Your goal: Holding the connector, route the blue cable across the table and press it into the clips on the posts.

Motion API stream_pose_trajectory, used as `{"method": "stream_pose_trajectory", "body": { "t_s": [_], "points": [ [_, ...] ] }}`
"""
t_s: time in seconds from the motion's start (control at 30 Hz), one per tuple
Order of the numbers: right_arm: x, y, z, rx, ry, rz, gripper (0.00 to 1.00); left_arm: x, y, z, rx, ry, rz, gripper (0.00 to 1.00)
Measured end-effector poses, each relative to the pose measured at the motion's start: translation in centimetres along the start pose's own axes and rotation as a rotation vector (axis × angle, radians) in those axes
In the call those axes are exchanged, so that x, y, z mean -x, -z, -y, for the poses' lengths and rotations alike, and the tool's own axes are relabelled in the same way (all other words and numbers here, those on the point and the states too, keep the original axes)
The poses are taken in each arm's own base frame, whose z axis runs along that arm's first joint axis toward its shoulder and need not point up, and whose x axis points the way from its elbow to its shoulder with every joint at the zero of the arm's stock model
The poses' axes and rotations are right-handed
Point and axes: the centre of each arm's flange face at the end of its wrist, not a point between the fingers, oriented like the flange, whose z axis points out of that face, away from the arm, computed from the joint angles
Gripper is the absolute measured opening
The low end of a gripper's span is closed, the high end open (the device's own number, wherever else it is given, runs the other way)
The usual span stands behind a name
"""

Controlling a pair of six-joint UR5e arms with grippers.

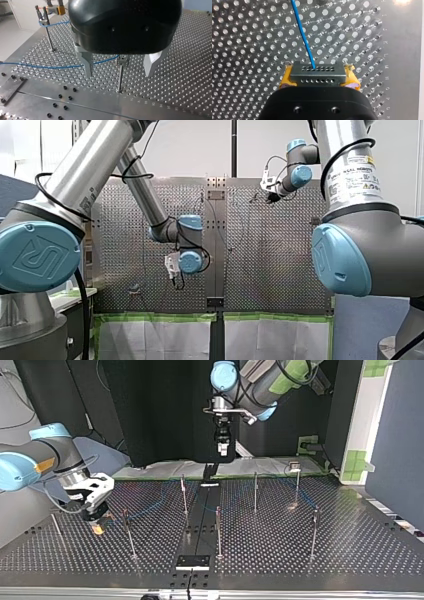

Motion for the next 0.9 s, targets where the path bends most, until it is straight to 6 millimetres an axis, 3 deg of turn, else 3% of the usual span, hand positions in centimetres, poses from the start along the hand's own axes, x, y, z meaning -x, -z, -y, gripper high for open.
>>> {"method": "stream_pose_trajectory", "body": {
  "t_s": [0.4, 0.9],
  "points": [
    [0.0, 0.0, 0.0, 0.007, 0.000, 0.000, 0.00, -1.5, 3.3, -1.5, -0.017, 0.000, -0.004, 1.00],
    [0.0, 0.0, 0.0, 0.007, 0.000, 0.000, 0.00, -1.7, 3.6, -1.7, -0.019, 0.000, -0.005, 1.00]
  ]
}}
